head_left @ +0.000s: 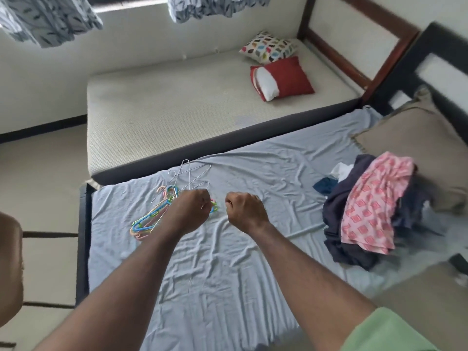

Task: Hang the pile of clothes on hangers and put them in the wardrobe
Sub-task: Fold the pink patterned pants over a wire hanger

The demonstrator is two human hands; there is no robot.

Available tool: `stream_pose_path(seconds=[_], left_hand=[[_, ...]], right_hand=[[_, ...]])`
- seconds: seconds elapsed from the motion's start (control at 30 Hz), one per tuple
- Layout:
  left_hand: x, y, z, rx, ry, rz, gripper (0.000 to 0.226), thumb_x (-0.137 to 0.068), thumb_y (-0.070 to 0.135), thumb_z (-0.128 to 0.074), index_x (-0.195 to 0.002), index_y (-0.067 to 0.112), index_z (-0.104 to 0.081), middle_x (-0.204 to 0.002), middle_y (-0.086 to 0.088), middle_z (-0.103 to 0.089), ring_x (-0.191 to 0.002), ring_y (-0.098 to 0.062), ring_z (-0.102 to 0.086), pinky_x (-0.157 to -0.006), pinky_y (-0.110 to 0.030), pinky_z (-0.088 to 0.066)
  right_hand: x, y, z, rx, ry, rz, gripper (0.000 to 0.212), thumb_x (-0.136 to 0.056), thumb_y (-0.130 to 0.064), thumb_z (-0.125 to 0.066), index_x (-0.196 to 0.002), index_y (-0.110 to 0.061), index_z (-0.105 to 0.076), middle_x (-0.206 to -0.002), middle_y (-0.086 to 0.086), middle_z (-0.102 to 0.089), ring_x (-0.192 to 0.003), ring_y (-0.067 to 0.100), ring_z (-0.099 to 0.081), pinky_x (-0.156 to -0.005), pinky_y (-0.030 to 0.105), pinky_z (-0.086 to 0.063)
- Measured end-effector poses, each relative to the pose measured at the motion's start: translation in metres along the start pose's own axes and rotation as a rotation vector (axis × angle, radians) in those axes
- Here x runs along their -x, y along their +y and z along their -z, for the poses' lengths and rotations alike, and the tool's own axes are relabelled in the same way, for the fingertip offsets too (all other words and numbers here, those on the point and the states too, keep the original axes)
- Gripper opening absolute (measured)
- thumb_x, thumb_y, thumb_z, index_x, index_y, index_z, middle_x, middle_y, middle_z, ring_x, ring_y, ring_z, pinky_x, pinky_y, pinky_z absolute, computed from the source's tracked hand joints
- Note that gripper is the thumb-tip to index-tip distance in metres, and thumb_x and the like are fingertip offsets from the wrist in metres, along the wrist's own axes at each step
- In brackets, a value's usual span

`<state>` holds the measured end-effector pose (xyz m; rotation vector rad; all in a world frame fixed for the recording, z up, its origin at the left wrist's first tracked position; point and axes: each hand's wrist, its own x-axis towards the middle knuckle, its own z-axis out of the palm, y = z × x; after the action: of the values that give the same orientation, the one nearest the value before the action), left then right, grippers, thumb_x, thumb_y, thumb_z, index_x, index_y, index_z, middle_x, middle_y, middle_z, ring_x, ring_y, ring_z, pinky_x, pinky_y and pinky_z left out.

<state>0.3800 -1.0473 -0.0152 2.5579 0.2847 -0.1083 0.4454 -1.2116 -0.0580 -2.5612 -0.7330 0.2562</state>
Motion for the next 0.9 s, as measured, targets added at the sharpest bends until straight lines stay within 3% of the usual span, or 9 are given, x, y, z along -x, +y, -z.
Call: stream_pose_path(seconds=[0.37,0.5,0.67,0.9], left_hand=[[0.027,0.088,-0.032,-0.027,-0.102,-0.185,0.01,-0.087,0.021,-0.062,-0.078,0.02,-0.067,-0.076,-0.007,-0.072,-0.079,-0.036,-0.067,-0.07,-0.042,-0.055],[0.024,0.138,-0.053,-0.005,-0.178,-0.273,0.019,-0.082,0.033,-0.052,-0.079,0.02,-0.066,-0.08,-0.006,-0.073,-0.083,-0.035,-0.067,-0.072,-0.042,-0.056],[0.01,0.202,-0.087,-0.015,-0.212,-0.365,0.013,-0.09,0.027,-0.059,-0.086,0.019,-0.068,-0.088,-0.006,-0.073,-0.087,-0.033,-0.066,-0.076,-0.043,-0.056],[-0.017,0.275,-0.158,-0.034,-0.273,-0.464,0.016,-0.089,0.024,-0.059,-0.085,0.011,-0.069,-0.085,-0.01,-0.074,-0.083,-0.037,-0.067,-0.071,-0.046,-0.055]], right_hand=[[0.103,0.039,0.054,0.061,0.146,-0.154,0.018,-0.093,-0.021,-0.053,-0.082,-0.009,-0.061,-0.087,0.014,-0.071,-0.082,0.042,-0.065,-0.074,0.039,-0.045],[0.136,0.075,0.082,0.13,0.214,-0.219,0.02,-0.095,-0.021,-0.052,-0.083,-0.009,-0.064,-0.085,0.016,-0.071,-0.08,0.041,-0.067,-0.07,0.041,-0.047],[0.166,0.125,0.114,0.166,0.33,-0.322,0.023,-0.093,-0.022,-0.055,-0.075,-0.009,-0.062,-0.075,0.019,-0.069,-0.069,0.042,-0.067,-0.06,0.04,-0.047],[0.199,0.22,0.131,0.136,0.345,-0.458,0.027,-0.096,-0.027,-0.05,-0.089,-0.008,-0.068,-0.085,0.021,-0.071,-0.078,0.042,-0.067,-0.066,0.041,-0.049]])
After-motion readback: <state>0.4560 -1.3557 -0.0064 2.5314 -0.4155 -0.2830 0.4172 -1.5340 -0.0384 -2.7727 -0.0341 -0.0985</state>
